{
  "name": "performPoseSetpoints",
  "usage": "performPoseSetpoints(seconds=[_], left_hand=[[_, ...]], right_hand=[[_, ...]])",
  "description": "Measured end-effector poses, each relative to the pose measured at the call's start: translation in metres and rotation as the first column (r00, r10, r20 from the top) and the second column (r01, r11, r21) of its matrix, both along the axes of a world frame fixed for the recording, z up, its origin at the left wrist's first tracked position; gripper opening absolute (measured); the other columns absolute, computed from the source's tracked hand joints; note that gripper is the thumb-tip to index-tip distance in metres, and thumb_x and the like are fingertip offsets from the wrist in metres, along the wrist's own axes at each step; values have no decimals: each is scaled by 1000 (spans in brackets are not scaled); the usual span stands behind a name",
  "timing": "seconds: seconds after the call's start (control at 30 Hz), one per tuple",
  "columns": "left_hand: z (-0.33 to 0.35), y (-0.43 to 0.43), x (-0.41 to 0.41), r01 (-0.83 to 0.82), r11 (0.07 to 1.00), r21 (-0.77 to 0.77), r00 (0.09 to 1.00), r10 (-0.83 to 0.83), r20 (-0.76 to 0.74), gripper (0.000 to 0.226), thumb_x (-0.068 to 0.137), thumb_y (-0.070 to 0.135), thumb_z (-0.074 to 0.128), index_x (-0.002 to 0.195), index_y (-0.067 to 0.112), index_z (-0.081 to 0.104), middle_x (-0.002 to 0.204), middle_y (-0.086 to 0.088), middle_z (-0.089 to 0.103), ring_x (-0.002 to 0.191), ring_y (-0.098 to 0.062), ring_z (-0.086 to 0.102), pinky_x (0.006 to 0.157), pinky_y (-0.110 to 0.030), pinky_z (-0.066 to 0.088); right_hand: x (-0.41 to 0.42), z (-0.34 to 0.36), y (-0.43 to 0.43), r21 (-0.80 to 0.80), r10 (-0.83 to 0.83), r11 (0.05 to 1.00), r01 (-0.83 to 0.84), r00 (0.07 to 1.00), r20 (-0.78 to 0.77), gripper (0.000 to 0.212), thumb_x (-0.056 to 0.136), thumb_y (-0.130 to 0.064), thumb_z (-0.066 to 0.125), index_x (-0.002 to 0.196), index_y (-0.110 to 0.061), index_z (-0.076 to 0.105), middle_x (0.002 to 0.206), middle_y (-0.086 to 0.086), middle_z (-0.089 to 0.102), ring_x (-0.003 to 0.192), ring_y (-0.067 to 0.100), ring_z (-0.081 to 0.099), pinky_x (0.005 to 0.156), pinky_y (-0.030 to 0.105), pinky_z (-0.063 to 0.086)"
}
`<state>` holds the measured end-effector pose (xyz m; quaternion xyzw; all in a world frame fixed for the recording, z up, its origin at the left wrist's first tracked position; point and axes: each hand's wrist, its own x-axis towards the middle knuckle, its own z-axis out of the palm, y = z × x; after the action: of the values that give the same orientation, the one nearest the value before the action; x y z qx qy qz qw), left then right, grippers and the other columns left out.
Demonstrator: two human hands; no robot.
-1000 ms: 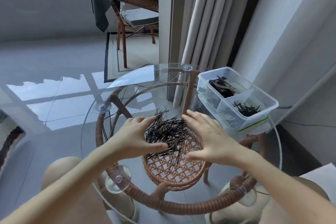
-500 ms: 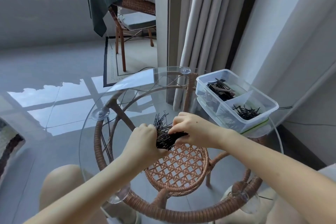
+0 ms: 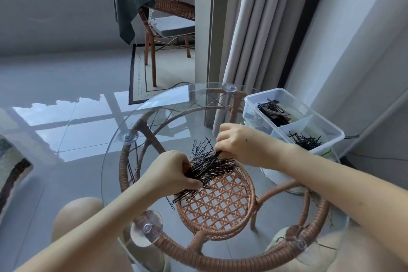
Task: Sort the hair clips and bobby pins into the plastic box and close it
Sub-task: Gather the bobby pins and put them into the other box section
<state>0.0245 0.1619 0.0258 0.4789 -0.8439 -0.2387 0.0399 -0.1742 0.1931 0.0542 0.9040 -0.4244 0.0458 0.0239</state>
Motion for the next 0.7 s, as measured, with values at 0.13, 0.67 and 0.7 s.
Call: performPoseSetpoints(seconds=[0.13, 0.67, 0.7], left_hand=[[0, -1, -2, 19, 1000, 8, 1000, -19, 0, 41, 62, 43, 74, 60, 13, 46, 62, -4, 47, 57, -18, 39, 51, -28, 29], [-3, -20, -44, 35, 986, -163, 972, 5, 235, 35, 73, 41, 71, 83, 8, 62, 86, -5, 66, 78, -21, 61, 66, -31, 52], [-1, -21, -45, 38, 987, -154, 968, 2, 251, 33, 73, 39, 72, 80, 8, 63, 84, -4, 66, 77, -21, 62, 64, -30, 51]], right_hand=[[-7, 28, 4, -86, 8, 996, -13, 999, -52, 13, 87, -13, 60, 81, -6, 69, 77, 5, 68, 77, 25, 54, 70, 37, 51], [-141, 83, 72, -150, -264, 953, 262, 964, 6, 16, 75, -12, 66, 75, 3, 71, 68, 12, 68, 64, 28, 58, 67, 26, 41], [-149, 78, 74, -130, -275, 953, 273, 961, -2, 10, 74, -8, 69, 75, 2, 71, 68, 11, 69, 64, 28, 59, 67, 24, 41]])
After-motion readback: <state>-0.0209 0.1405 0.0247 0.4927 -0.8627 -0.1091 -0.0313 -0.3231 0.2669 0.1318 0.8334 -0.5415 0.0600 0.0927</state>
